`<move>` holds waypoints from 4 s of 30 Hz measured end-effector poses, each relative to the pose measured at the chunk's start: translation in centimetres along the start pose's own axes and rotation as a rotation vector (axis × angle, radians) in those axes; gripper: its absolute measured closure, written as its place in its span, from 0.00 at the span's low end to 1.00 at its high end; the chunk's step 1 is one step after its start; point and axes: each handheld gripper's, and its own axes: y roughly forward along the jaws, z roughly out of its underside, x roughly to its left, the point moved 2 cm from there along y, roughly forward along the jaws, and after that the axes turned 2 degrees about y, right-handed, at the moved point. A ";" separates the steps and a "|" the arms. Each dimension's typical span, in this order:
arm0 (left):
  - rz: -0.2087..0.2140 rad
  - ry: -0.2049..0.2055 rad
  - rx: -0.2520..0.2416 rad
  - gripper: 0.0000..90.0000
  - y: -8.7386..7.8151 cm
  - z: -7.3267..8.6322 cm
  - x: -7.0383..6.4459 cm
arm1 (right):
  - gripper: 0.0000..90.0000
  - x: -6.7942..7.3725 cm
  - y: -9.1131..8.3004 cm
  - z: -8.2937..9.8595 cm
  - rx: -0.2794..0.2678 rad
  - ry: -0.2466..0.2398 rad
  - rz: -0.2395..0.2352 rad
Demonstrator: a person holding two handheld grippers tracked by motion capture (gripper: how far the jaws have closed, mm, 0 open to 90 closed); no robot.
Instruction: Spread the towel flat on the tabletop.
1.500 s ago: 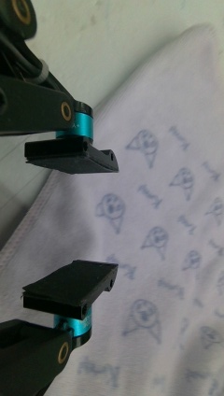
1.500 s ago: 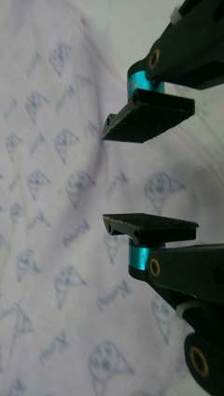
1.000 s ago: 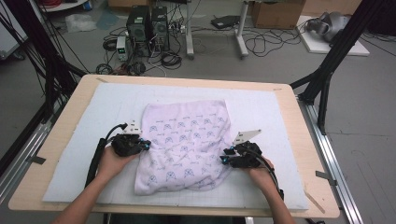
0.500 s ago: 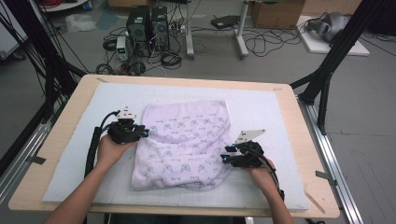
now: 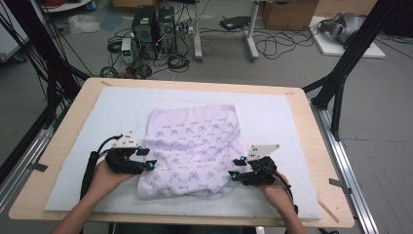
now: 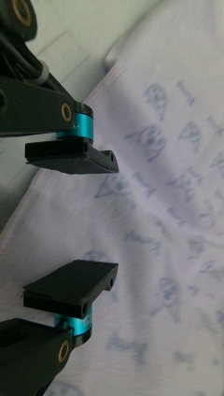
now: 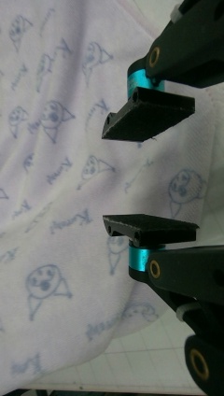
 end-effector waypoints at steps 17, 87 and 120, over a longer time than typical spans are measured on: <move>-0.020 0.012 0.009 1.00 1.7 0.9 0.0 | 0.95 0.6 1.3 0.3 0.066 -0.022 -0.024; 0.042 0.047 -0.037 0.91 0.3 0.3 -1.4 | 0.90 0.6 2.9 -0.6 0.074 -0.007 -0.017; -0.121 -0.074 -0.065 0.58 -1.1 -3.5 4.7 | 0.68 -4.9 -0.1 -5.2 -0.047 0.083 0.123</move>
